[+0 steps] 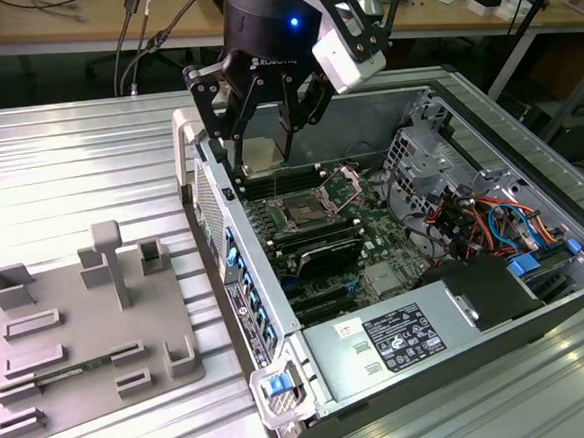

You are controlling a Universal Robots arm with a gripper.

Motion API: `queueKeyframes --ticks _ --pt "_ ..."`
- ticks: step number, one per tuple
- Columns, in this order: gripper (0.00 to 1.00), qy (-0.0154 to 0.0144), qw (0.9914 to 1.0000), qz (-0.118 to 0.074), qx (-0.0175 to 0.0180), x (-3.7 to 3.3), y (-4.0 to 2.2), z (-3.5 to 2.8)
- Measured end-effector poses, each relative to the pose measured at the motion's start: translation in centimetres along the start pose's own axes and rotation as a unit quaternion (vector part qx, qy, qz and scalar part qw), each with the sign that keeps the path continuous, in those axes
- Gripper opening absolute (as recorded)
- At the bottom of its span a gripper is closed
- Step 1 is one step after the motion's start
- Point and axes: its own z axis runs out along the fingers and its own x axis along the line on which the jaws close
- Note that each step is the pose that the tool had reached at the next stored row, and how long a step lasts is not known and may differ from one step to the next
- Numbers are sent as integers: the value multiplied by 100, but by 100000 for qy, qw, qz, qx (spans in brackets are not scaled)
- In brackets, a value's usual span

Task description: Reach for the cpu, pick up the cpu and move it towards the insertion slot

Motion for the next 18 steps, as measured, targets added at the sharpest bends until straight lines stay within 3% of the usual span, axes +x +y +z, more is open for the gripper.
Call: queueKeyframes --ticks 3,13,18 --pt "55 3 100000 7 1 -28 0 0" --pt "55 -1 100000 6 13 -245 10 0" --pt "55 4 100000 7 104 -403 47 1"
